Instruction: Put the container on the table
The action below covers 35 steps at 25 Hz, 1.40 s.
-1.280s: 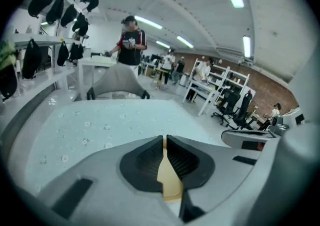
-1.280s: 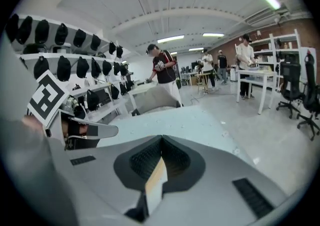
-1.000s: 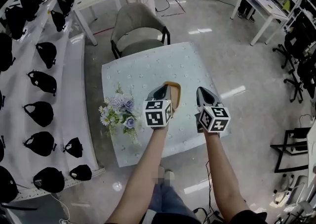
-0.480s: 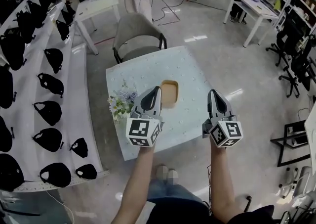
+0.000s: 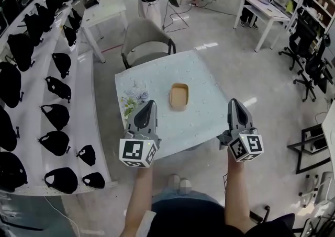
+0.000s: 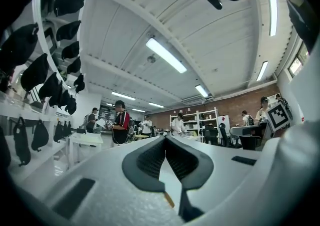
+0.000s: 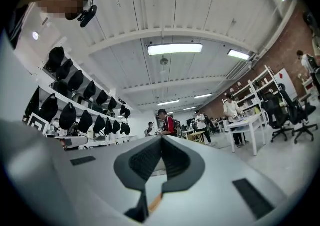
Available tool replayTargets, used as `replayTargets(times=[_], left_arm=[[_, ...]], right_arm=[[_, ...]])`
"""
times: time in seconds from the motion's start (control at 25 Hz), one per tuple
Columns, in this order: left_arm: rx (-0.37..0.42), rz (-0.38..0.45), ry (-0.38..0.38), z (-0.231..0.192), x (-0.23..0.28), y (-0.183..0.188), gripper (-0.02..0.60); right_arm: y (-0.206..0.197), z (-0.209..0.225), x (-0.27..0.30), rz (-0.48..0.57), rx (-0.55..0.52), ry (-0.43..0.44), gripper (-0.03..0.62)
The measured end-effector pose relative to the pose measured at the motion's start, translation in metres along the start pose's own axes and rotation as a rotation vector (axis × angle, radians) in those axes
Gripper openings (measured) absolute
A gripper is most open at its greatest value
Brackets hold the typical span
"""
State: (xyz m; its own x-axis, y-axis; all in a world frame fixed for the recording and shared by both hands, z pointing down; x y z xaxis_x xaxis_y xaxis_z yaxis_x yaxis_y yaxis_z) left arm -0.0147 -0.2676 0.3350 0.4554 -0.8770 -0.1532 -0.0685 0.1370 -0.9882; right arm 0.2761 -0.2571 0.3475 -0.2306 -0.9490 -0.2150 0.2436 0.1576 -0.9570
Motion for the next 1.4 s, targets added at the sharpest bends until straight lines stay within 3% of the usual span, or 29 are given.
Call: replayTargets(times=[1.4], left_arm=[[0.007,-0.028,-0.005,-0.004,-0.024,-0.007,0.008]], right_arm=[[-0.009,-0.015,-0.011,-0.054,-0.017,0.018,-0.002]])
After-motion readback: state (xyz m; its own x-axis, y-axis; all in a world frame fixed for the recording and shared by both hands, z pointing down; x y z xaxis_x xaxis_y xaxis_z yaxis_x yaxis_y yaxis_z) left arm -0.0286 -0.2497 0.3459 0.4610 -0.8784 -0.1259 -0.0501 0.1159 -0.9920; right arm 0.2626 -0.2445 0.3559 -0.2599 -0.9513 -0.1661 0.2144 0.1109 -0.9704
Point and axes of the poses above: the fingertips, and each gripper's own axes: x forward along the fingers, z to its right, y out of its top, the point moved 3 cm from there along -x, backward along the fingers, and after that the axes turned 3 degrees about z, right-handed, at the moved point
